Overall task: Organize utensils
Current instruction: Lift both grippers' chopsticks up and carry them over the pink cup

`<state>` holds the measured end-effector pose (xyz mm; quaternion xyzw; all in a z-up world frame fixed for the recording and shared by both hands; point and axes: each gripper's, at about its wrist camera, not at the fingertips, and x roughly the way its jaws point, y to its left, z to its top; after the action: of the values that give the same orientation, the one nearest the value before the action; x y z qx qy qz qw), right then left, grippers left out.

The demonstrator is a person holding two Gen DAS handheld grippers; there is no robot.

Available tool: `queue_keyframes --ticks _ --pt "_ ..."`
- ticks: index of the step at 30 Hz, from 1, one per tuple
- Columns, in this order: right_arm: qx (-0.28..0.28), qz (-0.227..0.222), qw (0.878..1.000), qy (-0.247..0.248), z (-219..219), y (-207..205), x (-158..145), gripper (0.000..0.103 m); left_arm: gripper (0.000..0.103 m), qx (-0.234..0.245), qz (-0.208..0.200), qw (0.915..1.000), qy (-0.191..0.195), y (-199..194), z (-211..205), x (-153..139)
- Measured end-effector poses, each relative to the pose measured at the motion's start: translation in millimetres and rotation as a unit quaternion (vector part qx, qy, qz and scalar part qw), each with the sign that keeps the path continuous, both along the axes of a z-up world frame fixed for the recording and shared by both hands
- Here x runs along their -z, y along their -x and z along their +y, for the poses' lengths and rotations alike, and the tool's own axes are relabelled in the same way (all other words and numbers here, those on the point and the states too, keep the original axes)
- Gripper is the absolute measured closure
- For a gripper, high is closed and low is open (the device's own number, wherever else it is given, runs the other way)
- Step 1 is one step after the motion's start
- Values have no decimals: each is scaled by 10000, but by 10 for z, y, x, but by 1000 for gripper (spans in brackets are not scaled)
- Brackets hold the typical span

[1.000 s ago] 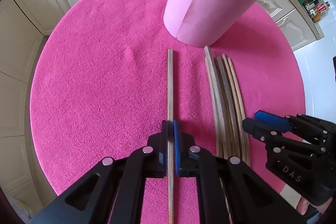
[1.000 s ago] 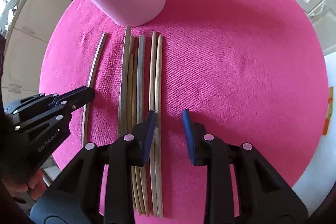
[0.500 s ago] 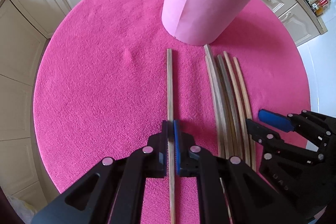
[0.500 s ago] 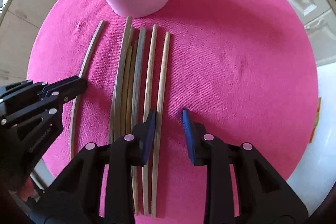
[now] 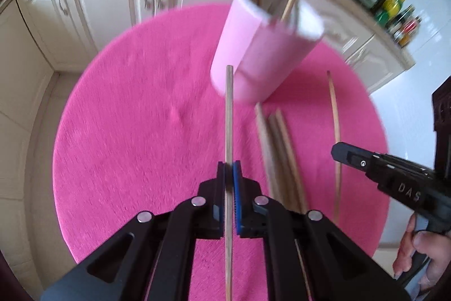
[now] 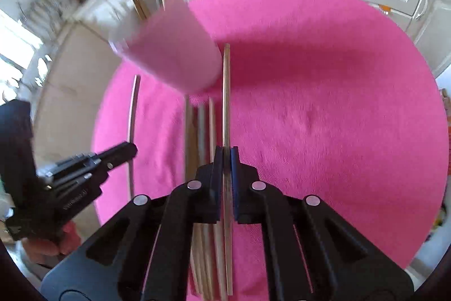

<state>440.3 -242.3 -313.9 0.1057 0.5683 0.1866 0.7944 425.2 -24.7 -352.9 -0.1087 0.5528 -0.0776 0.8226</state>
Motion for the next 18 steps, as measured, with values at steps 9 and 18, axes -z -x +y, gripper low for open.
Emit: queue_keyframes --ticks 9,18 --pt "134 -747 9947 -687 -179 -62 -519 97 98 76 -1419 9894 307 75 -84 -638" --pt "299 -1658 9800 -1061 -293 -165 -1092 97 98 -18 -2406 9698 408 -41 -101 -1183"
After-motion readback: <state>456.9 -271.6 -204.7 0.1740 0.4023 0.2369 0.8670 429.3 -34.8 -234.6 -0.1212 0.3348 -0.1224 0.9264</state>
